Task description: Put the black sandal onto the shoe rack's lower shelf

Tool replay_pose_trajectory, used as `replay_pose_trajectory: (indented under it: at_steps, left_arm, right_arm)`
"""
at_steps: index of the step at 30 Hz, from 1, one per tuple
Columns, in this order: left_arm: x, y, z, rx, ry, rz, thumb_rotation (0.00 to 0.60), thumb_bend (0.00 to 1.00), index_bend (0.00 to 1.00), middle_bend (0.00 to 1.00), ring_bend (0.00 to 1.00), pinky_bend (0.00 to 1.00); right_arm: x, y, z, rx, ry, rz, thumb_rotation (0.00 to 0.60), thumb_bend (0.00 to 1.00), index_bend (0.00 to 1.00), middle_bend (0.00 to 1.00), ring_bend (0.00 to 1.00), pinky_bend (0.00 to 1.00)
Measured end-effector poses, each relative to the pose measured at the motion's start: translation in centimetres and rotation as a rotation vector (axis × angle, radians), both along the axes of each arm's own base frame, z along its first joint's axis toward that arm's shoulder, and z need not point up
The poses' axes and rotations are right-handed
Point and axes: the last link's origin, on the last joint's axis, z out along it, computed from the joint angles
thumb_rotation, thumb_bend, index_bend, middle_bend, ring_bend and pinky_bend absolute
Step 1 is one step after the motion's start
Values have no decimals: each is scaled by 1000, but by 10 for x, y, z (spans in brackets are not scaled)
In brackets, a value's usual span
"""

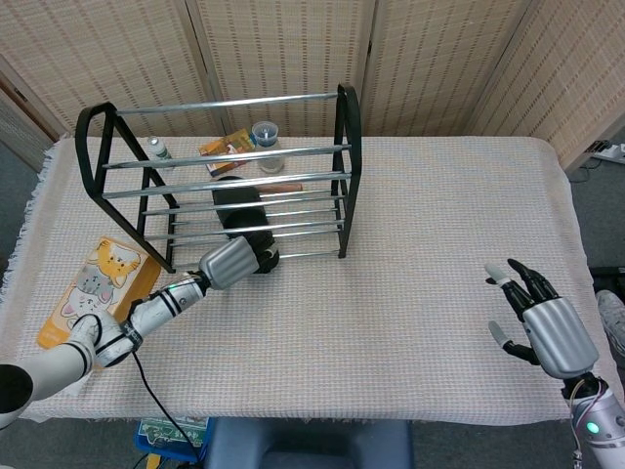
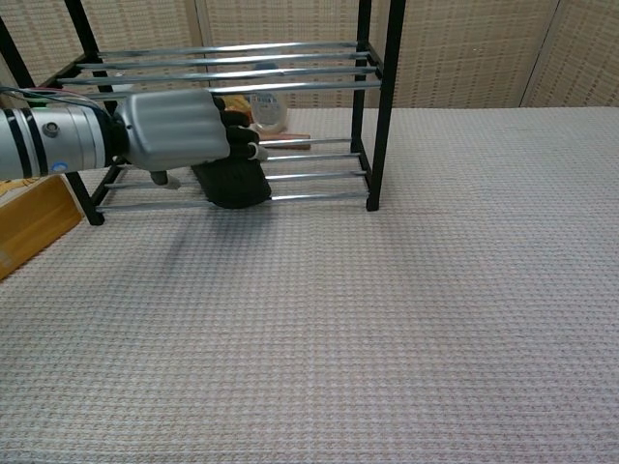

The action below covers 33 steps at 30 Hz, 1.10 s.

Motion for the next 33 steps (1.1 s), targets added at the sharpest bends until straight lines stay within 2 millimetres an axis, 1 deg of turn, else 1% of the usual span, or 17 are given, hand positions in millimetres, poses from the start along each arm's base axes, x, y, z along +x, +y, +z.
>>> replay_pose_trajectory:
  at_steps: [5,11,15,18,21,23,29,33]
  left_arm:
    - [-8,-22,15,-11,-81,60,600,173,123,181,168,387]
    - [-25,-53,44,1,-196,152,600,173,128,181,168,387]
    - [-48,-73,71,44,-247,231,600,173,128,181,168,387]
    - [-65,-87,87,73,-273,290,600,173,130,181,168,387]
    - [-79,-97,98,89,-323,345,600,173,147,181,168,387]
    - [-84,-102,104,88,-366,383,600,173,160,181,168,387]
    - [-114,-123,131,113,-578,561,600,173,181,181,168,387]
    - [-146,-140,150,199,-725,699,600,173,182,181,168,387]
  right_arm:
    - [0,0,3,-1,6,-4,600,385,0,253,98,155]
    - [-3,1,9,-13,16,-25,600,385,0,253,98,155]
    - [-6,2,11,-18,18,-41,600,384,0,253,99,155]
    - [-8,3,12,-23,15,-49,600,384,0,253,99,155]
    - [-10,3,13,-28,11,-56,600,384,0,253,98,155]
    - [-12,3,14,-29,11,-64,600,384,0,253,99,155]
    - [-17,2,13,-20,27,-89,600,390,0,252,98,155]
    - [-22,2,12,-9,49,-105,600,406,0,242,99,155]
